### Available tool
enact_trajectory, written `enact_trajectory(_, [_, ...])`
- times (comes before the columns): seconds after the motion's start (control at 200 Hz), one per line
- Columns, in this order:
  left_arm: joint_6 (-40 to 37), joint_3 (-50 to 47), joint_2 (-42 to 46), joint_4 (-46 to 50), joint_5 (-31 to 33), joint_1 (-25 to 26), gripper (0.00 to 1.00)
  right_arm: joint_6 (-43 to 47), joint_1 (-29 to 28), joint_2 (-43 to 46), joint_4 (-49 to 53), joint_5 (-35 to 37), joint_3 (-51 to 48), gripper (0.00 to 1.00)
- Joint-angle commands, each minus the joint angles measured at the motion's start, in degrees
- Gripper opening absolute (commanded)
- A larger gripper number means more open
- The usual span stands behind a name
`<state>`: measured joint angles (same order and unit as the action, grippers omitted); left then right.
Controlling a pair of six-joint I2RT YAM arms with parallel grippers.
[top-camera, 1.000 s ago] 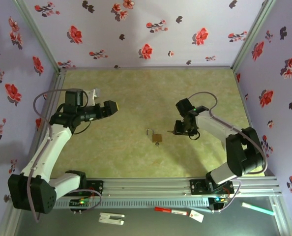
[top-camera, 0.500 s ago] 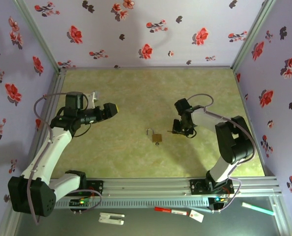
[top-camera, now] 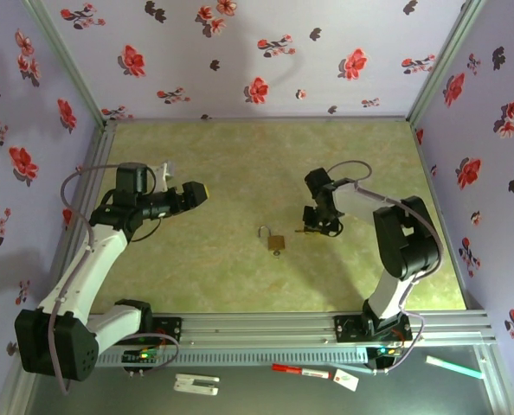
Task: Unlock with the key
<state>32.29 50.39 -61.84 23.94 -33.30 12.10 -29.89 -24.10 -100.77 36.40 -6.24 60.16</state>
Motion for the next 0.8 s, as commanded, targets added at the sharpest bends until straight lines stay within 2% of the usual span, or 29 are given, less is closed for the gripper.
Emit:
enact_trajectory(0.0, [1.12,-1.28,1.02,-2.16,-1.24,-0.34,0.96,1.56,0.17,-3.70,-2.23,-0.34,3.19,0.18])
enact_trajectory(0.26, [3.32,-3.18,0.73,-4.91,-1.33,0.77,0.96,2.47,0.15,-3.70,-0.06,-2.17,3.14,0.00])
enact_trajectory(0.51, [10.32,-4.60,-2.15,-14.64,-1.25,6.26,0.95,0.42,-0.40,3.41,1.10,-3.08,0.00,0.00])
enact_trajectory(0.64, [18.54,-5.41,-3.82,-23.80,-1.17,10.40,0.93,-1.96,-1.18,10.16,0.44,-3.63,-1.00,0.00])
enact_trajectory(0.795, [32.70,-8.26,-7.59,-41.17,1.53,16.98,0.89,-5.98,-1.30,17.86,-3.12,-6.41,-1.61,0.00])
